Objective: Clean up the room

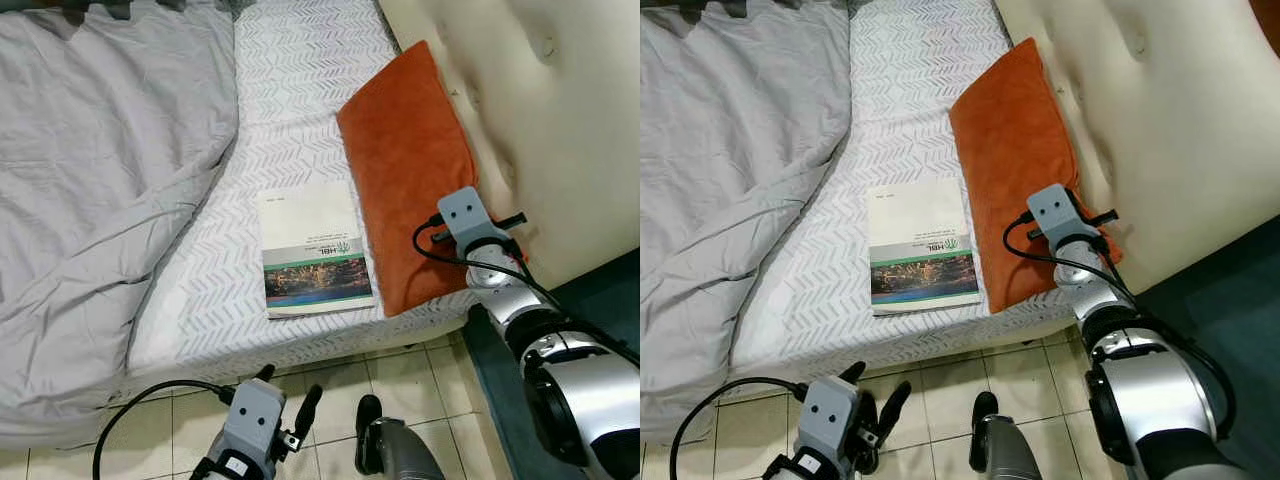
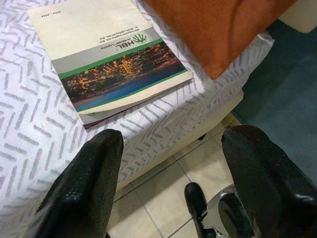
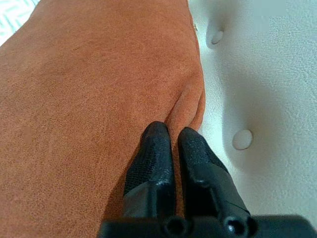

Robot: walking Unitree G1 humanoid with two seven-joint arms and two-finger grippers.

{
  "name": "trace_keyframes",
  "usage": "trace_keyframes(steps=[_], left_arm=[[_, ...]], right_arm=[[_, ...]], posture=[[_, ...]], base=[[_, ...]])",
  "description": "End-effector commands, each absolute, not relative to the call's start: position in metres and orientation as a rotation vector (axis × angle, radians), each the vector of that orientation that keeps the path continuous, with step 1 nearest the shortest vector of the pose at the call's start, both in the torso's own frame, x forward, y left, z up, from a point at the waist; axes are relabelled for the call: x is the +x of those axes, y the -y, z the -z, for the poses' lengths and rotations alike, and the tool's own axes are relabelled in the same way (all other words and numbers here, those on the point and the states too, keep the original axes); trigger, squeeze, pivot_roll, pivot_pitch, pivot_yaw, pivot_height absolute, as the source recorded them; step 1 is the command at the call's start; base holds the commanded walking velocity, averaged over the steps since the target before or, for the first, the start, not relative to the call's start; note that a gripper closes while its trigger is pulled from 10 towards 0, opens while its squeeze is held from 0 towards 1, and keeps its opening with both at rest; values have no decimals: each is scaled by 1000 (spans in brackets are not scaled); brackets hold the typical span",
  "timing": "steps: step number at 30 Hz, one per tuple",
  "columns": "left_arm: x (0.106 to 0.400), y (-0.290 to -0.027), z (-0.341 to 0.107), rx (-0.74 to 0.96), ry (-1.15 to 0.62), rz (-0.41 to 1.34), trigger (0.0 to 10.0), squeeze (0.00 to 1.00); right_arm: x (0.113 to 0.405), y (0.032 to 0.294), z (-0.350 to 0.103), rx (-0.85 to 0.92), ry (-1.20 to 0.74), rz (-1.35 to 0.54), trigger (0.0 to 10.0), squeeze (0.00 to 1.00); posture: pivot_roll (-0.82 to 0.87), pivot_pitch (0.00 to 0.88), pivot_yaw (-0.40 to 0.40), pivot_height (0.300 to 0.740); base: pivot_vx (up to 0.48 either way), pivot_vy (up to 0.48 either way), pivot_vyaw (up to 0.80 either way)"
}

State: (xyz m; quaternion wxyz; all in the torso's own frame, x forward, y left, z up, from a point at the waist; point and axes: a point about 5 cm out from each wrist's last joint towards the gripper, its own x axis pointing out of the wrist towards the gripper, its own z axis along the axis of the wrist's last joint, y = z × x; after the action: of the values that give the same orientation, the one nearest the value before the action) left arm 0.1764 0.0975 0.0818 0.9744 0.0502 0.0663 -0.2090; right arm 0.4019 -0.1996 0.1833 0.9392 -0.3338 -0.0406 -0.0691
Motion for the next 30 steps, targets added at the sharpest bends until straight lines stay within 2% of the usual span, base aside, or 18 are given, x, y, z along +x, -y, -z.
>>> trace_keyframes(steps=[1, 2, 3, 4, 5, 10, 13, 16, 22, 25, 27, 28, 29, 30], left_arm=[[170, -99, -72, 101, -187, 416, 10000, 0], [170, -100, -72, 102, -187, 415, 10000, 0], [170, -100, -72, 102, -189, 414, 10000, 0], [170, -100, -72, 101, -190, 414, 10000, 0], [170, -99, -71, 102, -191, 415, 10000, 0], [171, -99, -72, 104, -185, 415, 10000, 0], [175, -100, -73, 107, -175, 408, 10000, 0], [176, -100, -73, 107, -169, 401, 10000, 0], [190, -100, -69, 114, -153, 393, 10000, 0], [200, -109, -62, 108, -180, 358, 10000, 0], [213, -122, -57, 109, -197, 315, 10000, 0], [213, -122, -57, 109, -197, 315, 10000, 0], [220, -135, -62, 128, -177, 290, 10000, 0], [223, -139, -65, 138, -164, 282, 10000, 0]], right_arm=[[402, 205, -185, -721, 78, 152, 10000, 0], [401, 207, -184, -714, 67, 156, 10000, 0], [401, 209, -182, -694, 53, 159, 10000, 71], [401, 210, -181, -679, 45, 160, 10000, 71], [401, 210, -180, -652, 35, 159, 10000, 1000], [401, 209, -181, -639, 47, 167, 10000, 1000], [402, 214, -198, -775, 140, 230, 10000, 1000], [403, 218, -214, -832, 210, 269, 10000, 1000], [399, 232, -222, -628, 258, 306, 10000, 1000], [394, 228, -192, -322, 177, 238, 10000, 1000], [377, 220, -152, -164, 137, 205, 10000, 1000], [377, 220, -152, -164, 137, 205, 10000, 1000], [355, 211, -127, -105, 156, 187, 10000, 1000], [345, 208, -120, -82, 163, 182, 10000, 1000]], posture=[[198, 453, -66, 740], [198, 453, -66, 740], [196, 450, -65, 740], [196, 450, -65, 740], [197, 449, -63, 740], [203, 448, -63, 740], [204, 435, -71, 740], [200, 427, -77, 740], [174, 324, -111, 740], [157, 252, -123, 740], [120, 148, -115, 740], [120, 148, -115, 740], [108, 113, -116, 740], [108, 113, -116, 740]], base=[[0, 0, 0], [0, 0, 0], [0, 0, 0], [0, 0, 0], [0, 0, 0], [0, 0, 0], [0, 0, 0], [0, 0, 0], [0, 0, 0], [0, 0, 0], [0, 0, 0], [0, 0, 0], [0, 0, 0], [0, 0, 0]])
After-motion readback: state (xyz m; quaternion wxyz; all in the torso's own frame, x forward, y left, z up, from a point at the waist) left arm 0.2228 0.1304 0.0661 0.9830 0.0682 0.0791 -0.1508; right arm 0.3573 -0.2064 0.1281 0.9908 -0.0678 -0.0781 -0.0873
